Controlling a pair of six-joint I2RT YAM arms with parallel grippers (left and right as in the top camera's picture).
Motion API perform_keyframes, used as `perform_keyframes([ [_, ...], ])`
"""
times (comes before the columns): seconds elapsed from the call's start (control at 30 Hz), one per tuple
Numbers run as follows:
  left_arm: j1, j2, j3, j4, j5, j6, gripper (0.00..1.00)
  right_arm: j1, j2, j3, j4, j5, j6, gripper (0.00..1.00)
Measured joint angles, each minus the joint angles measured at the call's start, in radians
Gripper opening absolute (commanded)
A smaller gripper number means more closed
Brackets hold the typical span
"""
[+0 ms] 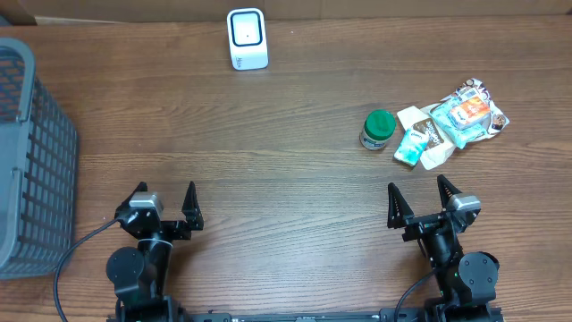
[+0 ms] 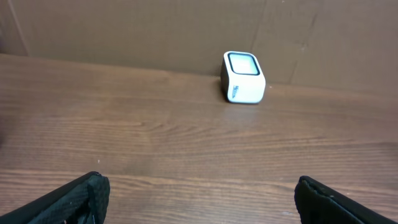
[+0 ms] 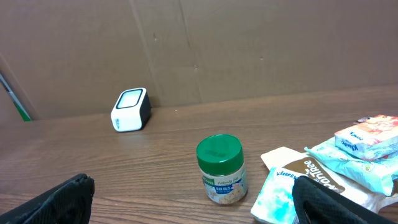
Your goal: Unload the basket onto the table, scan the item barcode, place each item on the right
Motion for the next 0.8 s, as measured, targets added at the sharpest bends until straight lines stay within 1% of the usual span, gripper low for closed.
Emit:
perform_keyframes([
  [0.23,0.0,-0.061,-0.002,-0.006,-0.054,0.0,1.0,0.0,0.0,0.0,0.0,0.0,0.0,1.0],
  [0.53,0.0,-0.222,-0.002,-0.14,-0.073,0.0,1.0,0.0,0.0,0.0,0.0,0.0,0.0,1.0],
  [0.8,0.0,-0.229,-0.002,-0.158,-0.076,0.0,1.0,0.0,0.0,0.0,0.0,0.0,0.0,1.0],
])
